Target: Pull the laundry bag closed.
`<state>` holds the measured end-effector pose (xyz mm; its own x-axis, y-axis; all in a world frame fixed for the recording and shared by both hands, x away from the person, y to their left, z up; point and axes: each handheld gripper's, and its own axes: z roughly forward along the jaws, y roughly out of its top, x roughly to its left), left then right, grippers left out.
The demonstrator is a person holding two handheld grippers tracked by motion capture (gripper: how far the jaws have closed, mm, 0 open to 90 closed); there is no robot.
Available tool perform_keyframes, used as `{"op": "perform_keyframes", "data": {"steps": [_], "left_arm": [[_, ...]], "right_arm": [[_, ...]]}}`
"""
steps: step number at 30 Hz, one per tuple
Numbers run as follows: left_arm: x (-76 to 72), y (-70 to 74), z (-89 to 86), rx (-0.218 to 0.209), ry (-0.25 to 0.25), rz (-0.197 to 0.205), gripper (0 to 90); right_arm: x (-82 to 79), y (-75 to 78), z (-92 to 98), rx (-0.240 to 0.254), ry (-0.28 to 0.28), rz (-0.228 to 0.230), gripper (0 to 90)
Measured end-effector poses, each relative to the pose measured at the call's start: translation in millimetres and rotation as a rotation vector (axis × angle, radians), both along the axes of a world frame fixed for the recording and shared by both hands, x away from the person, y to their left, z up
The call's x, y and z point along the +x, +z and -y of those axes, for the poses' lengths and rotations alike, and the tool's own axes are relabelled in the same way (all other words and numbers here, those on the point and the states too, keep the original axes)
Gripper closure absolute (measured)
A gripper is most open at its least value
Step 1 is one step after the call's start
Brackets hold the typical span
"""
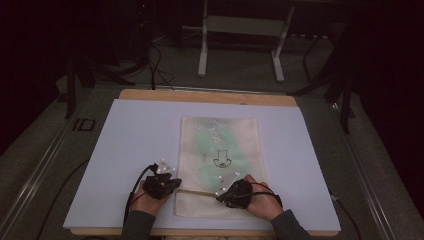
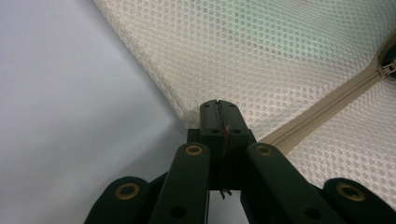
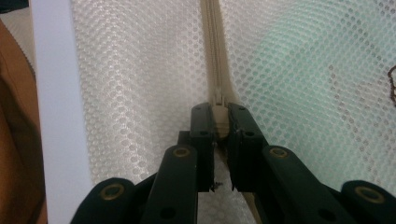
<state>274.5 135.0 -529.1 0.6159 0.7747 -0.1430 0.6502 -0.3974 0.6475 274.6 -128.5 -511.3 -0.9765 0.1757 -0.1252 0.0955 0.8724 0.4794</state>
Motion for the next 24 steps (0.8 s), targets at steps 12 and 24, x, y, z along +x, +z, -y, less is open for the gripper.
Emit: {"op": "perform_keyframes", "data": {"steps": [12, 24], "left_arm": [[-0.1, -0.1, 0.2, -0.002, 0.004, 0.0, 89.7], [0.1, 0.0, -0.4, -0.001, 0.001, -0.003, 89.7]], "right_arm": [[-1.5, 1.0, 9.6, -0.006, -0.011, -0.002, 82.4], [-2.7, 1.5, 19.1, -0.016, -0.027, -0.002, 82.4]]}}
